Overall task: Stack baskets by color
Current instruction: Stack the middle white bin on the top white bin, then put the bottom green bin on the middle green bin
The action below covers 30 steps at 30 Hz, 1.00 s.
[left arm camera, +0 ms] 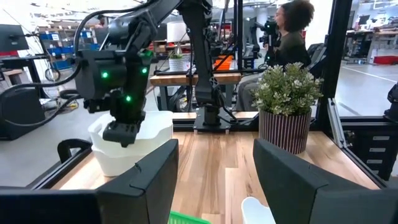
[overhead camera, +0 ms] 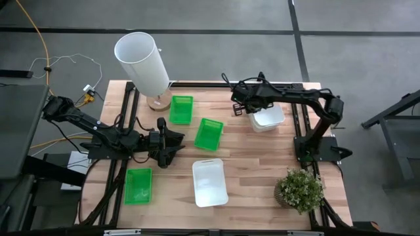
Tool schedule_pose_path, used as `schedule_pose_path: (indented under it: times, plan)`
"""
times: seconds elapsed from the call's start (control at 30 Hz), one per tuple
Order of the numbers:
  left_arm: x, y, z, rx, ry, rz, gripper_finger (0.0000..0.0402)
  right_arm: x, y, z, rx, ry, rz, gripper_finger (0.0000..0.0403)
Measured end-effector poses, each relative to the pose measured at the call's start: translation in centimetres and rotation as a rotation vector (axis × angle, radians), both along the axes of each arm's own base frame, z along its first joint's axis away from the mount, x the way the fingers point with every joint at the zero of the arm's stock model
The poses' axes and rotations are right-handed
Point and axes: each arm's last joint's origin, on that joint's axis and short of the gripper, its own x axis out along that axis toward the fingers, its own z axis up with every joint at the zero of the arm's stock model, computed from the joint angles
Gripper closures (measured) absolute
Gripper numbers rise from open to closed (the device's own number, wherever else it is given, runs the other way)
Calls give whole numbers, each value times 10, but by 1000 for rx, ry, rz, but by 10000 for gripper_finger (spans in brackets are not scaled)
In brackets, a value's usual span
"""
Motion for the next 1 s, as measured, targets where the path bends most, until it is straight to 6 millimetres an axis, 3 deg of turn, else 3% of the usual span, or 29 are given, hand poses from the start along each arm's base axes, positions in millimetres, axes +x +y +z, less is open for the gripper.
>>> schedule_pose_path:
  times: [0.47,0.57,0.73,0.9,1.0]
  plan:
    - [0,0,0,0,0,0,206,0,-3,-3,1,30,45,390]
    - [0,0,0,0,0,0,206,0,-3,-3,-4,42,78,354]
    - [0,0,0,0,0,0,206,1,-2,-2,-45,89,152,261]
    - [0,0,0,0,0,0,206,3,-1,13,-110,135,245,179]
    - [0,0,0,1,1,0,206,5,11,26,-194,163,327,150]
